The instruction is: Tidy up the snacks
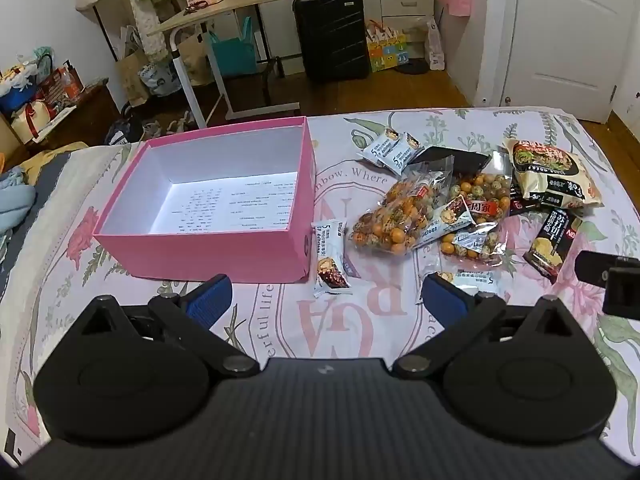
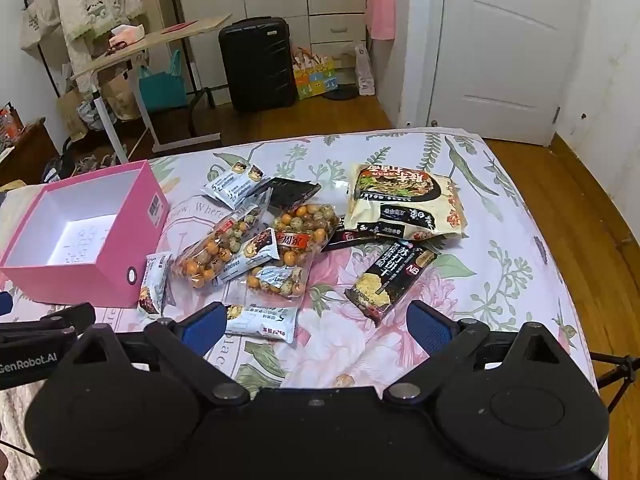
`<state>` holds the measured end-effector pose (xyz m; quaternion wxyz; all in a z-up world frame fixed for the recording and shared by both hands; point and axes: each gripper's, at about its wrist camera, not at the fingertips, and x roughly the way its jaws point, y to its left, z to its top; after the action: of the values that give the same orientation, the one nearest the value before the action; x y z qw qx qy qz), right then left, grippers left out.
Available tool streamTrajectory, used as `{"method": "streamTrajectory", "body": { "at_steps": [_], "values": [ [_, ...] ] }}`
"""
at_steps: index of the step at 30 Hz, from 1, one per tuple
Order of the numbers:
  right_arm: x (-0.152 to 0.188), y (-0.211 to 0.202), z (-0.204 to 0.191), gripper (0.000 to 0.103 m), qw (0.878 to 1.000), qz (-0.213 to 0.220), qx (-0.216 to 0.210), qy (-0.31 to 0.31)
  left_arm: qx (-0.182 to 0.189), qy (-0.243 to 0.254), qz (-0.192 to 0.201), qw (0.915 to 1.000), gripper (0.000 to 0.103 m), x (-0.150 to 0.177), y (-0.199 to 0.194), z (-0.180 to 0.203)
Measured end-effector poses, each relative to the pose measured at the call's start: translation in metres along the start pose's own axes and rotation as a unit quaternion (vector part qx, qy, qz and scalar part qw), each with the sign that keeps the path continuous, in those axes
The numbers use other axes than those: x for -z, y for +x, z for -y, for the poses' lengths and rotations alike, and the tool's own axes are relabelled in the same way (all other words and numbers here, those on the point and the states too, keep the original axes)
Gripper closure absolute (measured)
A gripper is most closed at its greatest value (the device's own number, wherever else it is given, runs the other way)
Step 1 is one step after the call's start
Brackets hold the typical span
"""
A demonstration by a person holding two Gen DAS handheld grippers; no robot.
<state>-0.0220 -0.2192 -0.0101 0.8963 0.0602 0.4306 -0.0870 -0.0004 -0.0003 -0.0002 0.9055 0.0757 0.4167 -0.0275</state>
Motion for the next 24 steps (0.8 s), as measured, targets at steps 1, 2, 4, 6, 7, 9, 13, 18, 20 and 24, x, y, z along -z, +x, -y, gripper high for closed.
{"method": "streamTrajectory", "body": {
  "at_steps": [1,2,4,6,7,9,13,18,20,24],
  "values": [
    [0.0,0.0,0.0,0.005,1.0,0.004,0.0,-0.001,0.0,-0.001,-0.001,1.0,0.0,0.0,0.0,0.0],
    [0.0,0.0,0.001,0.005,1.0,0.005,0.001,-0.002,0.0,-0.002,-0.002,1.0,0.0,0.0,0.001,0.0],
    [-0.001,0.001,0.002,0.005,1.0,0.006,0.004,-0.002,0.001,-0.005,-0.004,1.0,0.0,-0.001,0.002,-0.001],
    [-0.001,0.0,0.001,0.005,1.0,0.007,0.007,-0.003,0.002,-0.008,-0.005,1.0,0.0,0.002,0.001,-0.007],
    [0.001,0.0,-0.001,0.005,1.0,0.007,0.008,-0.004,0.004,-0.009,-0.006,0.9999,0.0,0.004,0.001,-0.009],
    [0.003,0.002,-0.004,0.005,1.0,0.005,0.013,-0.008,0.006,-0.012,-0.009,0.9999,0.0,0.005,0.002,-0.014],
    [0.002,0.007,-0.005,0.005,1.0,0.004,0.02,-0.016,-0.003,-0.004,-0.012,0.9999,0.0,0.004,0.009,-0.005],
    [0.003,0.006,-0.006,0.005,0.999,0.003,0.027,-0.022,-0.002,-0.005,-0.012,0.9999,0.0,0.004,0.011,-0.005],
    [0.003,0.005,-0.006,0.005,0.999,0.003,0.028,-0.024,-0.002,-0.005,-0.013,0.9999,0.0,0.003,0.011,-0.005],
    [0.004,0.006,-0.007,0.005,0.999,0.003,0.031,-0.027,-0.001,-0.007,-0.013,0.9999,0.0,0.004,0.011,-0.005]
  ]
}}
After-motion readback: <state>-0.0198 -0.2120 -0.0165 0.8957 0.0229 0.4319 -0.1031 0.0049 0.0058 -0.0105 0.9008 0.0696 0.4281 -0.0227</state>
